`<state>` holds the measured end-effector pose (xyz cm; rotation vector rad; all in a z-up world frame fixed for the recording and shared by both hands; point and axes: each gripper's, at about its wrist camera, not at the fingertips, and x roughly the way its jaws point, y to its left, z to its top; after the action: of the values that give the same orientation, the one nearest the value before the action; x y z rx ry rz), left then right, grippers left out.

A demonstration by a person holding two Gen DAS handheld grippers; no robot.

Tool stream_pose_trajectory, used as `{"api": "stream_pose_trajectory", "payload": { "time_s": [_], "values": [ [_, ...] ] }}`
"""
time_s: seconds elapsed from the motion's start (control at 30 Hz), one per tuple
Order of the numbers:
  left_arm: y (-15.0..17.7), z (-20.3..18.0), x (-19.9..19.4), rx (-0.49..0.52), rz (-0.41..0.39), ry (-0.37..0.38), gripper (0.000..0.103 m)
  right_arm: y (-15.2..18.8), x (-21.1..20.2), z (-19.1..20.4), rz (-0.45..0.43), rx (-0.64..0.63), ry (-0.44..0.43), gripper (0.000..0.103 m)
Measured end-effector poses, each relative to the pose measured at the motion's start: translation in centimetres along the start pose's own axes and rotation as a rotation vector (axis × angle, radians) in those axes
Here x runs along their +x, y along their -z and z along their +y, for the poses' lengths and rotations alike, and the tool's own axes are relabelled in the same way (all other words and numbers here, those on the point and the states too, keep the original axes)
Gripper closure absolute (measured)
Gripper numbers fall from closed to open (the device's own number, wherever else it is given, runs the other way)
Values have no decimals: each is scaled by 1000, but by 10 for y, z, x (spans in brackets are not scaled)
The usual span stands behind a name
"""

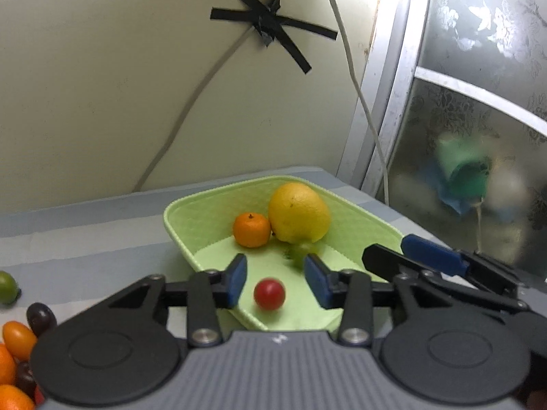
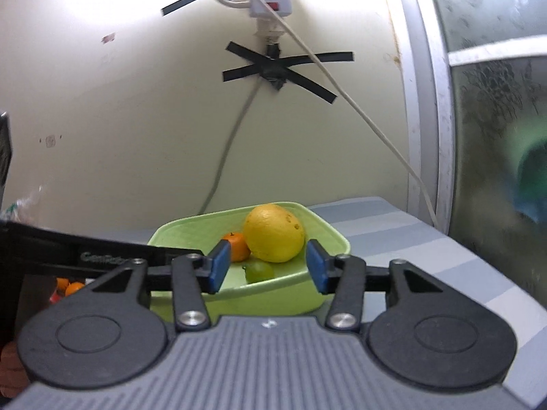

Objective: Organize fruits
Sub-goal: 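Drop the tomato and lime into the green basket, opening both tools, then grasp a small mandarin with the left tool while the right tool grasps a larger mandarin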

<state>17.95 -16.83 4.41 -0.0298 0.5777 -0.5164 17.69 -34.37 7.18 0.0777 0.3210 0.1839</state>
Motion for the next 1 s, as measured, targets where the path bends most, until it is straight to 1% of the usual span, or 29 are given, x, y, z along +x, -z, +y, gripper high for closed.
{"api": "stream_pose_trajectory", "payload": {
  "time_s": [0.1, 0.17, 0.3, 0.37, 0.43, 0.5, 0.57, 0.6, 0.63, 0.67, 0.7, 0.73, 0.77, 0.8, 0.87, 0.9, 0.93, 1.0],
  "values": [
    [0, 4, -19, -10, -27, 9, 62, -1, 1, -8, -4, 49, 6, 52],
    [5, 13, -41, -17, -57, 6, 62, -1, 2, -13, -5, 80, 11, 52],
    [24, 47, -94, -38, -107, -43, 61, -1, 3, -24, 7, 145, 25, 52],
    [39, 72, -125, -50, -141, -105, 60, -2, 6, -29, 22, 177, 32, 52],
    [57, 100, -153, -69, -162, -200, 59, -1, 5, -31, 17, 198, 46, 52],
    [76, 130, -175, -98, -160, -299, 59, -1, 2, -30, 3, 203, 66, 52],
    [92, 155, -187, -132, -144, -398, 59, 0, -3, -29, -14, 207, 96, 52],
    [99, 166, -191, -162, -139, -422, 59, 0, -7, -28, -24, 215, 113, 52],
    [105, 176, -194, -195, -135, -430, 59, 0, -13, -25, -39, 231, 119, 52],
    [109, 185, -195, -244, -128, -425, 60, 0, -20, -23, -55, 247, 109, 52],
    [110, 194, -198, -306, -137, -385, 59, 1, -29, -17, -73, 266, 88, 52],
    [110, 197, -201, -323, -161, -375, 59, 2, -36, -10, -80, 279, 62, 52],
    [111, 197, -201, -325, -171, -384, 58, 4, -41, 1, -76, 281, 27, 52],
    [109, 197, -199, -324, -164, -379, 58, 6, -45, 15, -63, 264, -16, 52],
    [109, 195, -198, -310, -163, -357, 59, 9, -48, 48, -15, 186, -100, 52],
    [109, 193, -199, -301, -173, -354, 58, 11, -45, 68, 25, 123, -147, 52],
    [109, 192, -201, -293, -181, -349, 58, 12, -42, 85, 53, 65, -178, 52],
    [111, 192, -201, -282, -190, -339, 58, 17, -35, 123, 100, -91, -216, 53]
  ]
}}
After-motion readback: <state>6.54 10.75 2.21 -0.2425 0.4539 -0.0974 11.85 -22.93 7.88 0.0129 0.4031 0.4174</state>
